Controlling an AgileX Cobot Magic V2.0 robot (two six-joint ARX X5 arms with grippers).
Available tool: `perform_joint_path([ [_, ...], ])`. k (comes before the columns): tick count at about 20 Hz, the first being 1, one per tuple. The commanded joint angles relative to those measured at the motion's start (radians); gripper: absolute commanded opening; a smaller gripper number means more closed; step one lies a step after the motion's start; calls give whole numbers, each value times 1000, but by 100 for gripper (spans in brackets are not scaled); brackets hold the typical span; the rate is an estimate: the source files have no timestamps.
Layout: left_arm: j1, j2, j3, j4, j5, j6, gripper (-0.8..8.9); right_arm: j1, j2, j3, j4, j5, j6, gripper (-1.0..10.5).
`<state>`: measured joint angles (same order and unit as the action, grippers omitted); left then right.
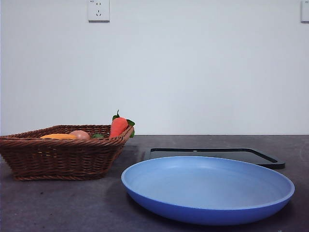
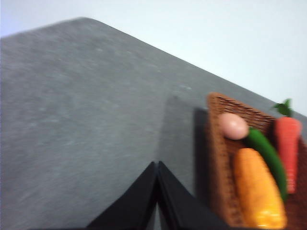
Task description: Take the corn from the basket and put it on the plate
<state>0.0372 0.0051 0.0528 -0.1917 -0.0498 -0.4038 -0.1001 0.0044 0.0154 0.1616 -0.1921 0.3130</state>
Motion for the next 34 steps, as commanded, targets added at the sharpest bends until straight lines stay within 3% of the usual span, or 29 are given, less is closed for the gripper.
perform_joint_path([
  [1, 2, 0, 59, 12, 49, -10, 4, -1, 0, 11, -9, -10, 66, 2],
  [8, 2, 45, 204, -47, 108, -3, 4, -1, 16, 144, -202, 10, 63, 2],
  [13, 2, 147, 320, -97, 208, 26, 4, -1, 106, 287, -346, 3, -5, 2],
  [27, 2, 443, 567, -365, 530, 227, 4, 0, 519, 707, -840, -245, -246, 2],
  [34, -6, 519, 606, -495, 612, 275, 4, 58, 686, 833, -1034, -264, -329, 2],
])
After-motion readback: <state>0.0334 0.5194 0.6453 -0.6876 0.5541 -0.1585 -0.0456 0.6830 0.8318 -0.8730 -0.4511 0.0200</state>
